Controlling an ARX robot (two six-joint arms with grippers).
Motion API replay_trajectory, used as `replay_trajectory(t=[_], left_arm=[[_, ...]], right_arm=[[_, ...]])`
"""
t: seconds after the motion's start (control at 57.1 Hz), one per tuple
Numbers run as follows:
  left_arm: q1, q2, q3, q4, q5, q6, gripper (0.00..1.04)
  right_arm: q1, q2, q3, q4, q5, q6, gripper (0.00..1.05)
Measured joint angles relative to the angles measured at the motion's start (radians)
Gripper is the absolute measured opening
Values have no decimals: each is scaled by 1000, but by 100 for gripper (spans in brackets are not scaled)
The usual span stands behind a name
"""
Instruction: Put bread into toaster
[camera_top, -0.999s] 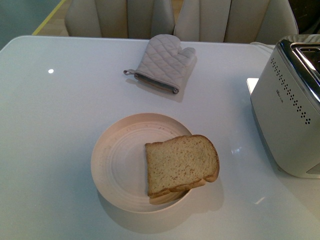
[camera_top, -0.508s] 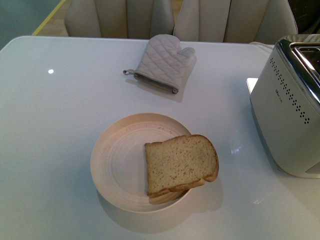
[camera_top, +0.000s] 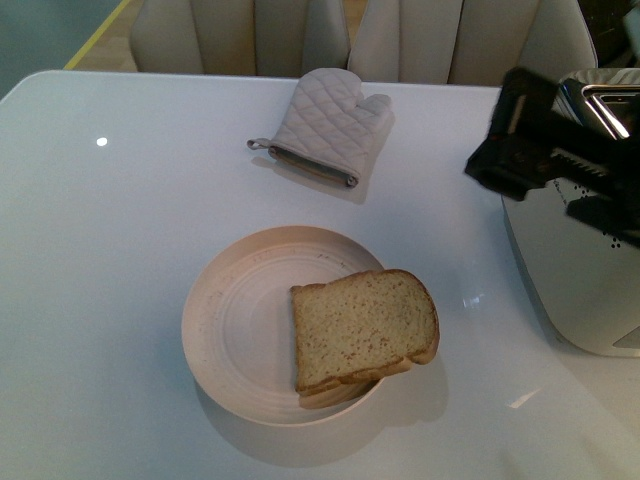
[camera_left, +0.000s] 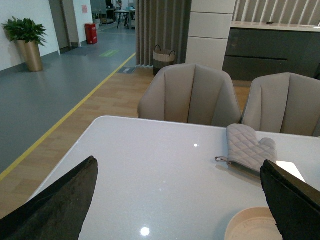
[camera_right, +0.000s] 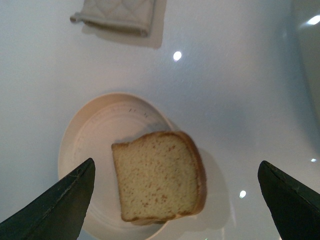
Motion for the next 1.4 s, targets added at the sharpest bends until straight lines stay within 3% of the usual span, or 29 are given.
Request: replay_trajectory(t=[0.386,1.069,1.209,1.402], left_arm=[[0,0,0,0,0,0,97],[0,0,0,0,0,0,97],[0,0,0,0,0,0,97],[0,0,0,0,0,0,97]], right_arm=[[17,257,17,43,-137,267,96],[6,510,136,90,-237,286,96],[5,510,136,106,-260,291,74],[3,510,135,139,-259,304,34]])
